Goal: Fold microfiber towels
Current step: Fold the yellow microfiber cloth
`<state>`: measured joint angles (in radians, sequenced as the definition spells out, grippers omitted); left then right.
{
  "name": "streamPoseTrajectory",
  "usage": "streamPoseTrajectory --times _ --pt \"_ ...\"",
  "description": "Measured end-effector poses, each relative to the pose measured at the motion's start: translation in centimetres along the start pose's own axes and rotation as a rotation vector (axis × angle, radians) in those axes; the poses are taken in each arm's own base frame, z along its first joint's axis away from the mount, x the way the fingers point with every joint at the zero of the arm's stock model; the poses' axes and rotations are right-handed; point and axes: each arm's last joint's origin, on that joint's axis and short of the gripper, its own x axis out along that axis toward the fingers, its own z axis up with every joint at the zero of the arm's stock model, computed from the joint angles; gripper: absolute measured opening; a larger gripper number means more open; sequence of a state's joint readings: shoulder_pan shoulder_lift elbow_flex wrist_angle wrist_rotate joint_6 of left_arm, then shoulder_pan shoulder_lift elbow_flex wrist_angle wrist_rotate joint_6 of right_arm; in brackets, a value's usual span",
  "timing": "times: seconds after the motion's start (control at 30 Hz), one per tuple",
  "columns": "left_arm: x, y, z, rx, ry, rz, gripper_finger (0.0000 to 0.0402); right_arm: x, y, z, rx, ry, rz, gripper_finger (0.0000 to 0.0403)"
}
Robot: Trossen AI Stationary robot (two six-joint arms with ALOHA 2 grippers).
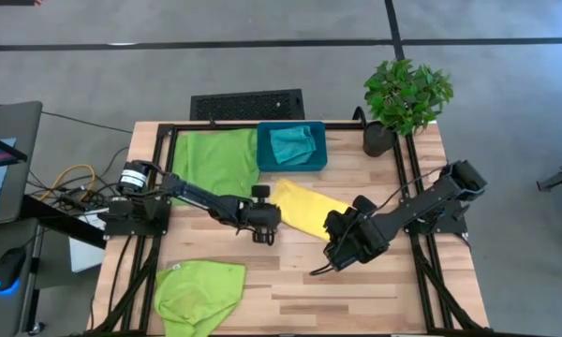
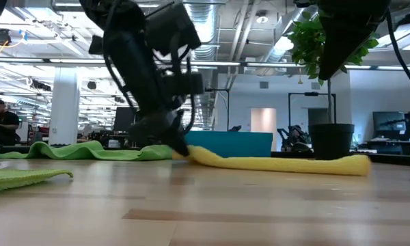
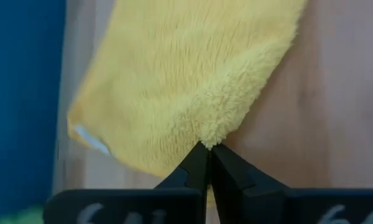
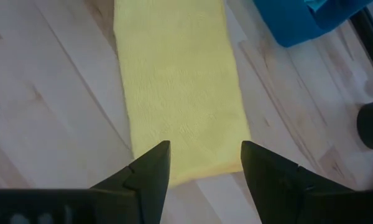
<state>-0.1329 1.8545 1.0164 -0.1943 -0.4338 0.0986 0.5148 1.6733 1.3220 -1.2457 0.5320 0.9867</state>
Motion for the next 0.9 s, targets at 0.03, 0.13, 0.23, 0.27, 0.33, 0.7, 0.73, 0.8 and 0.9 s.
streamPoseTrajectory --times 0.03,0.13,0.23,0.27,0.33,0.7,0.73,0.8,0.9 --pt "-0.1 0.0 0.3 0.019 -0.025 -0.006 0.0002 0.0 0.0 0.0 -0.001 0.002 -0.002 0.0221" --pt "-0.3 -0.2 1.3 0.070 -0.094 -0.020 0.0001 0.0 0.0 0.0 -0.002 0.002 -0.003 0.0221" --pt "-0.5 -0.2 2.1 0.110 -0.155 -0.010 0.0001 0.0 0.0 0.0 -0.002 0.002 -0.003 0.0221" --pt "-0.6 -0.2 2.2 0.121 -0.172 -0.012 0.0001 0.0 0.0 0.0 -0.002 0.002 -0.003 0.0221" --pt "-0.6 -0.2 2.6 0.139 -0.210 -0.032 0.0000 0.0 0.0 0.0 -0.002 0.003 -0.003 0.0221" --pt "1.3 -1.1 4.7 0.232 -0.324 -0.028 0.0000 0.0 -0.2 -0.2 -0.006 0.015 -0.020 0.0221" --pt "1.5 -1.1 5.1 0.233 -0.328 -0.027 0.0000 0.0 -0.3 -0.3 -0.003 0.019 -0.027 0.0221" --pt "1.6 -1.1 6.3 0.241 -0.361 -0.025 0.0000 0.0 -0.5 -0.4 0.002 0.034 -0.047 0.0221" --pt "1.9 -1.1 7.9 0.284 -0.387 -0.007 0.0000 -0.1 -0.9 -0.7 0.013 0.062 -0.081 0.0221"
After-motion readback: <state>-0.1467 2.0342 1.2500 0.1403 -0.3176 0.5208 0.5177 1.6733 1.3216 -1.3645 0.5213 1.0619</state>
